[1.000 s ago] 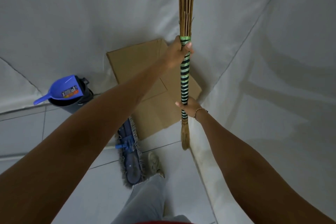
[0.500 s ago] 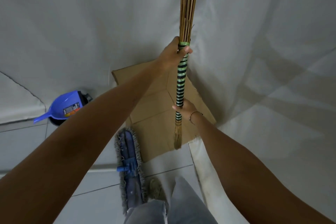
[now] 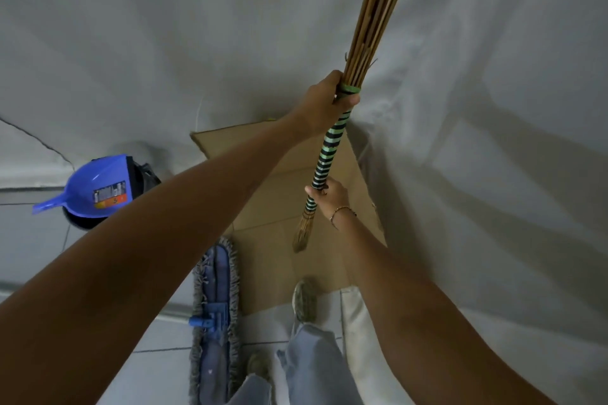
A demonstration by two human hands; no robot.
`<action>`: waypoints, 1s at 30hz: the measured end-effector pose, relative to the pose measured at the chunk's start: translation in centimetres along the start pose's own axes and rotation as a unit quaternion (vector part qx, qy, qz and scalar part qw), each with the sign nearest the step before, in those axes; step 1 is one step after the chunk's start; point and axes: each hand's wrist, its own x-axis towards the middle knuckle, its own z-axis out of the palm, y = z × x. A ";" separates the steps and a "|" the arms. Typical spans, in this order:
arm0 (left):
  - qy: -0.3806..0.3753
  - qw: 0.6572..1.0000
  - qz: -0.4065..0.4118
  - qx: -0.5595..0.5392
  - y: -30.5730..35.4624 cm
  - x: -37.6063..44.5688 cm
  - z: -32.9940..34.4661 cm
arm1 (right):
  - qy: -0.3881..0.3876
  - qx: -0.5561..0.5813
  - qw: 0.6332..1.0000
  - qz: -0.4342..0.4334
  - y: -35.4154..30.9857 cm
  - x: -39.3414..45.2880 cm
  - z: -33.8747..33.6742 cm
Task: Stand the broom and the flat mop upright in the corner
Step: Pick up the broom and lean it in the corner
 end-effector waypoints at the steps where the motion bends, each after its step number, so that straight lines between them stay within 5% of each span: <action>1: -0.003 1.000 -0.008 -0.002 -0.9 1.3 0.3 | -0.008 0.000 1.000 0.004 0.3 1.4 0.1; 17: 0.003 0.997 -0.068 -0.028 -17.9 21.0 7.4 | -0.029 -0.017 0.999 0.020 7.6 27.7 6.0; 30: 0.003 0.994 -0.096 -0.054 -21.0 23.0 10.2 | 0.041 -0.022 0.997 0.069 9.9 31.9 6.2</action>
